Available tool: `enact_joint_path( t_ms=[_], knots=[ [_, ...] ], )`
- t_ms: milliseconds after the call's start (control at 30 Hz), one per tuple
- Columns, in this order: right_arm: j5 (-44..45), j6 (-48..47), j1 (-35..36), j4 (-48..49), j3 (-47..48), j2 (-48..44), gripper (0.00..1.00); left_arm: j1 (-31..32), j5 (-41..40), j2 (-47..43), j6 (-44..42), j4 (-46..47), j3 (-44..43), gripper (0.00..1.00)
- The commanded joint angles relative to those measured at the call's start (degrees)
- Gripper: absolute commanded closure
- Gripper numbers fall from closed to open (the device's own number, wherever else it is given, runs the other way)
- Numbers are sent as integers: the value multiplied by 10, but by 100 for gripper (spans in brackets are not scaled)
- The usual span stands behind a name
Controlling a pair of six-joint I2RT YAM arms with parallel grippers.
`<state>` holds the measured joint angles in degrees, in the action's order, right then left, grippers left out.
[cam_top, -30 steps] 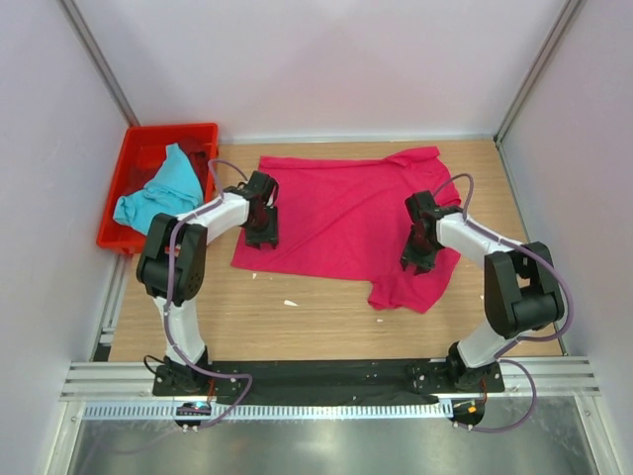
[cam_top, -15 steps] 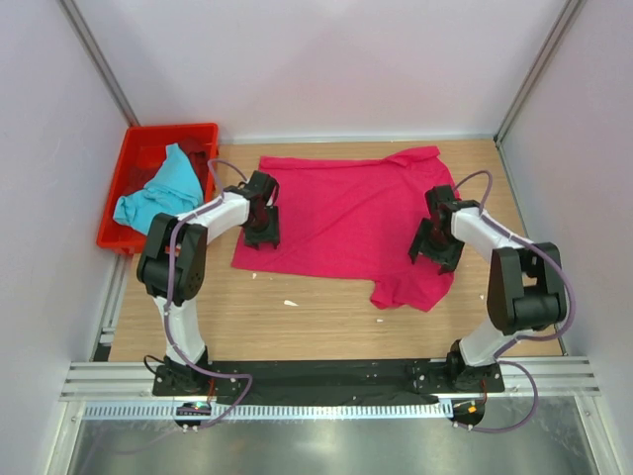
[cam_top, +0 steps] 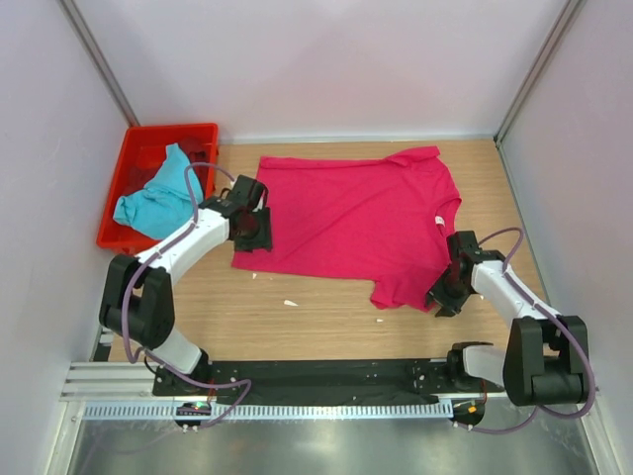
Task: Fold and stack the t-shirts
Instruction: Fold the tshirt
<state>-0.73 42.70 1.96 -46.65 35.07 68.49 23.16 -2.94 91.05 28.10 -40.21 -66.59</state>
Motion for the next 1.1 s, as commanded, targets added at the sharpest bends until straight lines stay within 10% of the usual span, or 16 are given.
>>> enact_joint_path(
  t_ms=[0, 233, 533, 833, 1067],
  knots=[
    [-12, 20, -13, 45, -11, 10, 58, -2, 4, -16, 5, -15, 13, 50],
    [-25, 26, -13, 101, -48, 33, 50, -2, -7, -50, 9, -24, 29, 50],
    [-15, 12, -12, 62, -33, 1, 99, -6, -11, -68, 13, -26, 41, 51],
    [-60, 34, -13, -31, 32, -86, 99, -5, -24, -104, 18, -37, 49, 52],
    [-74, 0, -12, 48, 222, 157, 89, -5, -22, -85, 9, -40, 35, 53]
  ],
)
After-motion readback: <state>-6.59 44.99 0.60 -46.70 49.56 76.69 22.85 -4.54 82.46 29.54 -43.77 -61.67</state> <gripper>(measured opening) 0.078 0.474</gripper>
